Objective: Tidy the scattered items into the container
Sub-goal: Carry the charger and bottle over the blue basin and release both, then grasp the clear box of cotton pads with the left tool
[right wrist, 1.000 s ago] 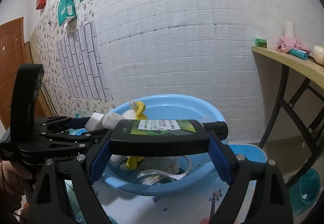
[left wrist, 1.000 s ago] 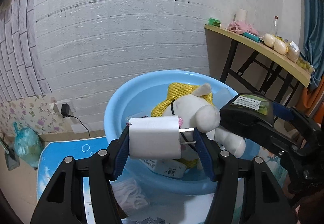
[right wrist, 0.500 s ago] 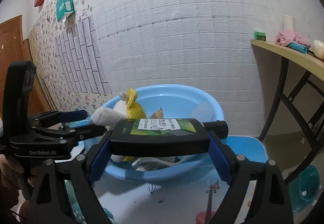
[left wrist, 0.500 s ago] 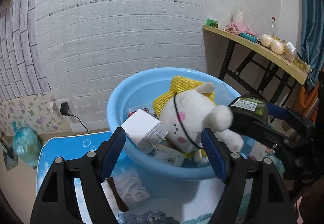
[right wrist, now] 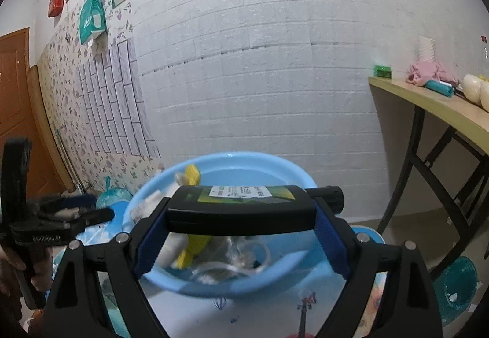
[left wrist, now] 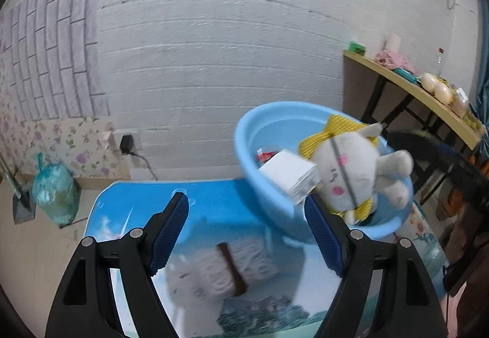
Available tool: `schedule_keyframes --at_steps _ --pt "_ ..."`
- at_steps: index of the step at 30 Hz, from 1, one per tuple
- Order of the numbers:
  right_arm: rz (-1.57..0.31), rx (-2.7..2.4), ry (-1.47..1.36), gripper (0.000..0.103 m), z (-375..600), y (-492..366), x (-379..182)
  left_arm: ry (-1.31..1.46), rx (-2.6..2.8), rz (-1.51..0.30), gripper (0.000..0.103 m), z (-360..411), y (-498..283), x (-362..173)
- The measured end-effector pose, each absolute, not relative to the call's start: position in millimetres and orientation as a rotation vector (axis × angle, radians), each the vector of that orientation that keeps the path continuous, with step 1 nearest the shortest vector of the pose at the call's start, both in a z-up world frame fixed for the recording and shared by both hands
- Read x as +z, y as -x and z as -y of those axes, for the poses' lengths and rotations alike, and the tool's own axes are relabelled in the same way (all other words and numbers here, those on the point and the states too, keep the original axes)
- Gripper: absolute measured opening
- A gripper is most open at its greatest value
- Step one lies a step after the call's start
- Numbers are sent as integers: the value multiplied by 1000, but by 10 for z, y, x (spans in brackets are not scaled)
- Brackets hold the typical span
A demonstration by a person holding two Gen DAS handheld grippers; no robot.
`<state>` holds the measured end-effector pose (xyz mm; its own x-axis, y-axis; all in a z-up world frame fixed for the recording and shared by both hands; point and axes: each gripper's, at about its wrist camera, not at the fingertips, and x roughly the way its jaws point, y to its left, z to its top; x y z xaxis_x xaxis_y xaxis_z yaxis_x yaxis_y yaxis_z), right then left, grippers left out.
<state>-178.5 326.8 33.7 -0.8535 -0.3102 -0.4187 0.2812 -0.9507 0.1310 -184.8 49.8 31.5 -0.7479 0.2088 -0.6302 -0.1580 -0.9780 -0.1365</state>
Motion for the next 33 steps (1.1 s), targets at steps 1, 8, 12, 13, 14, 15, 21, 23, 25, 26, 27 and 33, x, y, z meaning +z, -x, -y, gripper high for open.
schedule_keyframes --at_steps 1,8,12,13,14,15,21,23,25,26,27,33 --pt "96 -2754 -629 89 -3247 1805 356 1028 2765 116 79 -463 1836 274" --pt "157 -2688 -640 89 -3082 2039 400 1179 2729 140 84 -357 1780 -65" --pt "248 -2653 -717 91 -3104 2129 297 1246 2695 99 84 -428 1773 -241" --pt "254 -2656 -723 91 -3110 2127 286 1254 2690 93 84 -441 1775 -264" --pt "246 -2664 -724 91 -3114 2116 276 1263 2684 91 86 -452 1776 -290" --pt "235 -2667 -730 91 -3108 2110 266 1274 2676 91 87 -469 1785 -324" --pt "187 -2671 -749 92 -3085 2023 237 1313 2665 138 88 -532 1832 -409" --pt "179 -2672 -745 91 -3075 1986 242 1331 2673 145 89 -567 1860 -436" --pt "174 -2677 -735 92 -3076 1944 253 1350 2690 137 89 -600 1887 -470" --pt "174 -2680 -729 92 -3081 1918 258 1363 2699 133 89 -616 1901 -490" --pt "176 -2683 -721 91 -3090 1888 266 1374 2710 122 89 -636 1917 -510" --pt "178 -2691 -705 92 -3144 1768 293 1390 2739 79 87 -701 1938 -560"
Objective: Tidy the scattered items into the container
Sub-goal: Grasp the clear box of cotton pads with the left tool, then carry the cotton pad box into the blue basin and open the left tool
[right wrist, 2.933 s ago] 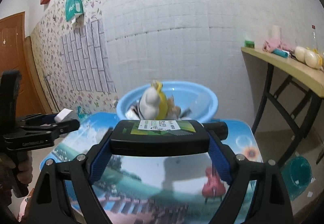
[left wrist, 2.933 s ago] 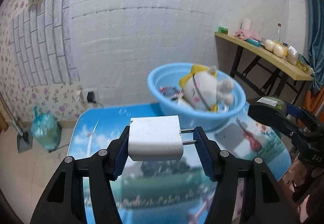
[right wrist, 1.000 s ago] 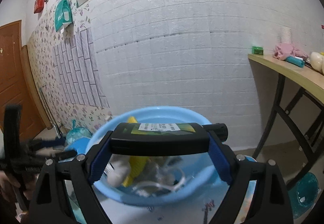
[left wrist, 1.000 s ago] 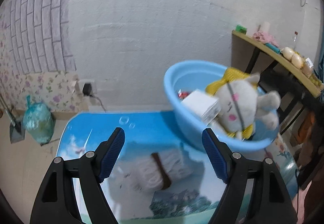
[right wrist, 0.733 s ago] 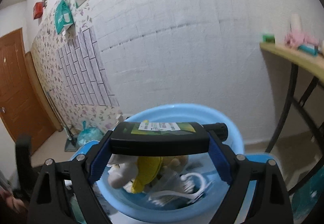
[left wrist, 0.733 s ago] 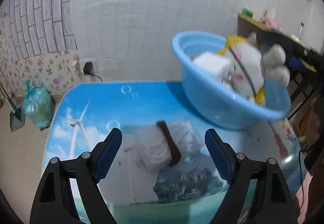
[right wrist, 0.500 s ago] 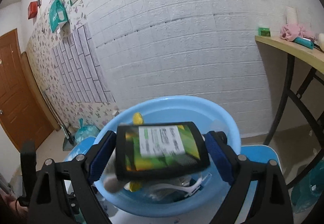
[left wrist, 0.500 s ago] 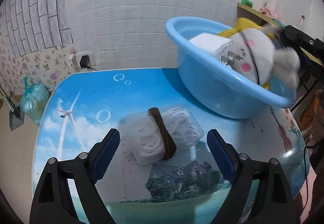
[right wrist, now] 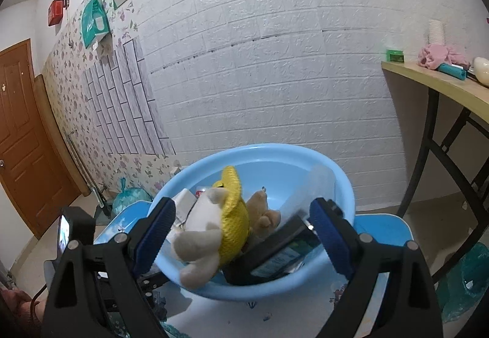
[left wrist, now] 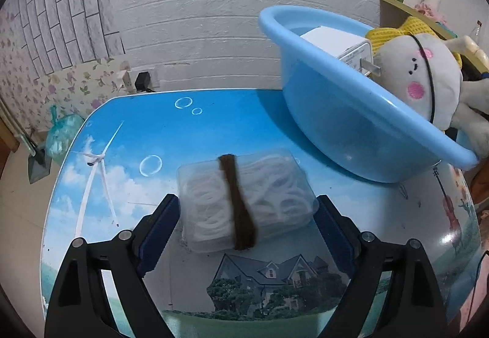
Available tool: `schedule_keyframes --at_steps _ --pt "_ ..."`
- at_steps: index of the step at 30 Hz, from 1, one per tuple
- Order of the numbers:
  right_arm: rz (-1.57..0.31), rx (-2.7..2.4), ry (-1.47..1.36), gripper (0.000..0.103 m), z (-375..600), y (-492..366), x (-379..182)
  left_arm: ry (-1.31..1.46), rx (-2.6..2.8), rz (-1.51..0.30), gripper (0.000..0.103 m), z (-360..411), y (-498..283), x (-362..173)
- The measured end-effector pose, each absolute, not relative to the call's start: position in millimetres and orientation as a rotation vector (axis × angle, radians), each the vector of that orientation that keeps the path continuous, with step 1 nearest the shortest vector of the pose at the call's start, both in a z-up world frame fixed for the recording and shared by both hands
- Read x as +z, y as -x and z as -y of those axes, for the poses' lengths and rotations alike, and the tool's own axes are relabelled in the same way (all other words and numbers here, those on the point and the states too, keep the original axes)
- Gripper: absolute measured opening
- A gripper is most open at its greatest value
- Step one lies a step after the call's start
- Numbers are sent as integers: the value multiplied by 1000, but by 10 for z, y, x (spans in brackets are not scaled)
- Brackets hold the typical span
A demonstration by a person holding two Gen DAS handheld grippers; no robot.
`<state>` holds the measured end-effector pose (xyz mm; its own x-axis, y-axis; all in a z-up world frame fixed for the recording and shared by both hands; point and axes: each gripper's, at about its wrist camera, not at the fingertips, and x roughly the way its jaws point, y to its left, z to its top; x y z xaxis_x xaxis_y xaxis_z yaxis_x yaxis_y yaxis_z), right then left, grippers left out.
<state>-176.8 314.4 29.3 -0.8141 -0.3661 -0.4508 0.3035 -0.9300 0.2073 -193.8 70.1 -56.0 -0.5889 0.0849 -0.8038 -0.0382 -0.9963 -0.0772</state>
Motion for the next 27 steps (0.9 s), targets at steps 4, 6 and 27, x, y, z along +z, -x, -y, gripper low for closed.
schedule_keyframes --at_steps 4,6,27 --pt "195 -2693 -717 92 -3198 1722 279 1343 2733 79 86 -709 1889 -526" --pt "207 -2694 -729 92 -3225 1711 253 1317 2736 57 85 -718 1854 -497" --pt "229 -2692 -750 92 -3284 1630 214 1047 2867 142 85 -487 1550 422"
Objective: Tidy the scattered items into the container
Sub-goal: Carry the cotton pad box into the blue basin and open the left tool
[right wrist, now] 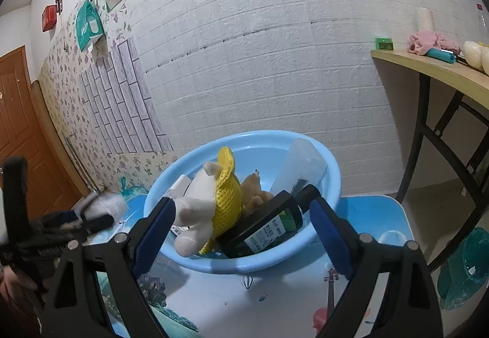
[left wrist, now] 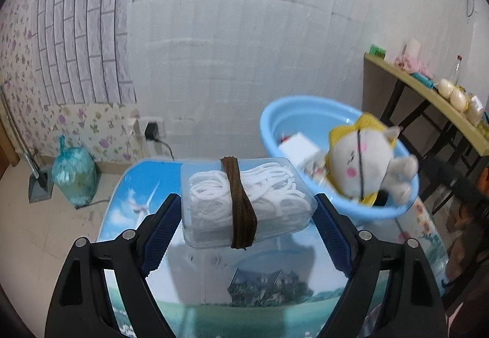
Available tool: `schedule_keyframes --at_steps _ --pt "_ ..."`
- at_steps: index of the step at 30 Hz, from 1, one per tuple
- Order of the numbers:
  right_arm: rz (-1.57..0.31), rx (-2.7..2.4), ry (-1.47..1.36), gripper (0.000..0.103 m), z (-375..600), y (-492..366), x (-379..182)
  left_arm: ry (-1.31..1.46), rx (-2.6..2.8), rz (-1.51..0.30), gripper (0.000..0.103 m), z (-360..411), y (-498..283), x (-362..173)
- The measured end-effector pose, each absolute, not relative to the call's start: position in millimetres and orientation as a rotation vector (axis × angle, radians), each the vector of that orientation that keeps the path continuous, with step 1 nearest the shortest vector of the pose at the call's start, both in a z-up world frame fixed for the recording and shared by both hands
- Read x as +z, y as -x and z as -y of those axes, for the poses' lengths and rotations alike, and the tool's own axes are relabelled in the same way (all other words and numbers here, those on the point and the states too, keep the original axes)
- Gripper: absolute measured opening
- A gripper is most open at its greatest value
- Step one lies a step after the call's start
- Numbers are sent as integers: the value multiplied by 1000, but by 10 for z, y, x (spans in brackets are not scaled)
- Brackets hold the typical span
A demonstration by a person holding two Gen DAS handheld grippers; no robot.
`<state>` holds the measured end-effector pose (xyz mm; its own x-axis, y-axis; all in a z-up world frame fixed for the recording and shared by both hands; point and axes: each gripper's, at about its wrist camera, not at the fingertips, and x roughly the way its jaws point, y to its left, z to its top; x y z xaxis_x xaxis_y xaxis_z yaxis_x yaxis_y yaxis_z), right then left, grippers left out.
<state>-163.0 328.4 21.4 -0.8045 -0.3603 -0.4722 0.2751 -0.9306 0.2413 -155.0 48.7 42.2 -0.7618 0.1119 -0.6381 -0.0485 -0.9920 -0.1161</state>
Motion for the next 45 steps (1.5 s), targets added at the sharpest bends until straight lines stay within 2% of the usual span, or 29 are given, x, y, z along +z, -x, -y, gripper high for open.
schedule_keyframes --at_steps 12,22,40,45 --pt "248 -2708 -772 92 -3366 1735 161 930 2781 24 86 -999 2020 657" --pt "267 -2712 -788 91 -3411 1843 107 955 2730 -26 87 -1238 2349 648" --pt "247 -2732 -782 91 -3372 1658 245 980 2771 30 91 -1025 2050 719" --pt "236 -2745 -776 91 -3337 1562 368 998 2814 34 97 -940 1910 830"
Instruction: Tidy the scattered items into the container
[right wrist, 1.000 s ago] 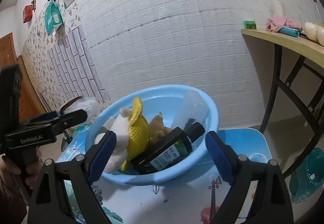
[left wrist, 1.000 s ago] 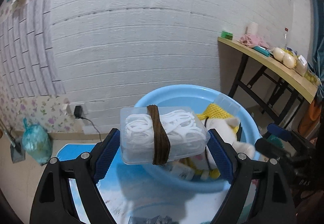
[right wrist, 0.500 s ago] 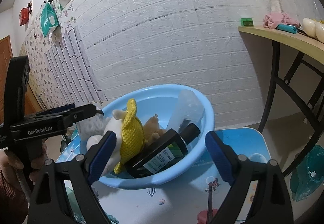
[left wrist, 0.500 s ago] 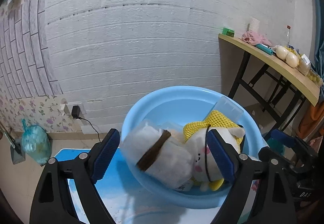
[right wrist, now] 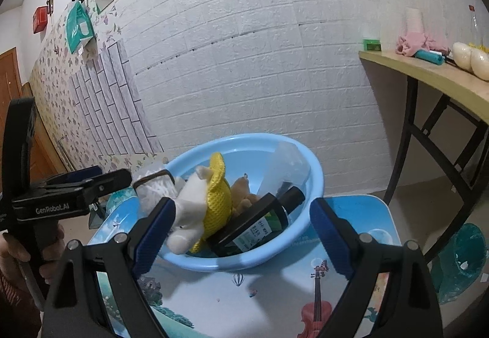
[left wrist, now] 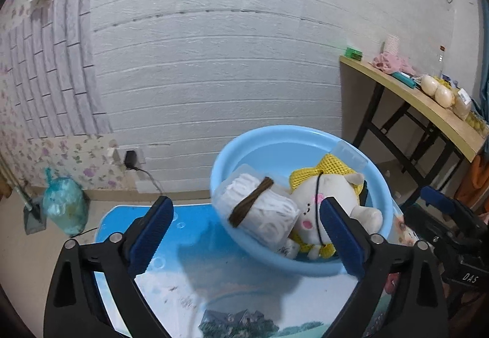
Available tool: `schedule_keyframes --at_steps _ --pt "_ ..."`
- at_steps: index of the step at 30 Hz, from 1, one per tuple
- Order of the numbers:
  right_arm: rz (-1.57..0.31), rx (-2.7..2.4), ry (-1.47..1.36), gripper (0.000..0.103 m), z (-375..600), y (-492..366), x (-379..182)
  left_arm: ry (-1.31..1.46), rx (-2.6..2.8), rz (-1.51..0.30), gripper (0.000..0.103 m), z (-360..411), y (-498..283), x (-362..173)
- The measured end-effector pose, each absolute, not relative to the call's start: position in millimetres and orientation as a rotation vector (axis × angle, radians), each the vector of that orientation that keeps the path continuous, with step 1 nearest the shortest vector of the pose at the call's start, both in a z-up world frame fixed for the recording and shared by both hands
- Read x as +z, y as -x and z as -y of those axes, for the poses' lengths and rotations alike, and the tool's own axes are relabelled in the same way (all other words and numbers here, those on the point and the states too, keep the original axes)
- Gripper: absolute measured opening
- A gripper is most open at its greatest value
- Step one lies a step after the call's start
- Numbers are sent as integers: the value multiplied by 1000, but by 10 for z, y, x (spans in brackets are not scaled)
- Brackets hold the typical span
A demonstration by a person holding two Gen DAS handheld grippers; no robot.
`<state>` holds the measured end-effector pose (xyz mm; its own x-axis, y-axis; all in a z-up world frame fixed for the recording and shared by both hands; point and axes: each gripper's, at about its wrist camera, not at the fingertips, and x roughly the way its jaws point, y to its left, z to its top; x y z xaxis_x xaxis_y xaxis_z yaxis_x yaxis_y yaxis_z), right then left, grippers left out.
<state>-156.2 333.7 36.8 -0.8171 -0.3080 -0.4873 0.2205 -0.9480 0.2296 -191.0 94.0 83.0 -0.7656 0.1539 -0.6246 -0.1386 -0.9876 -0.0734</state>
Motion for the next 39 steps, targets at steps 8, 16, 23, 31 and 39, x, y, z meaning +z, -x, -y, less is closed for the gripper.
schedule_keyframes --at_steps 8,16,23,31,39 --pt "212 -2781 -858 91 -3226 1426 481 1082 2868 38 100 -766 1622 960" --pt "134 -2762 -968 91 -3025 1248 582 1150 2892 44 100 -606 1275 1002" --pt "129 -2785 -954 91 -2893 975 705 1124 2923 40 100 -529 968 1115" --pt "105 -2814 -876 92 -2815 753 841 981 2957 -18 103 -535 660 1229" --pt "7 -2876 -834 102 -2717 680 816 1028 2926 -29 103 -591 642 1143"
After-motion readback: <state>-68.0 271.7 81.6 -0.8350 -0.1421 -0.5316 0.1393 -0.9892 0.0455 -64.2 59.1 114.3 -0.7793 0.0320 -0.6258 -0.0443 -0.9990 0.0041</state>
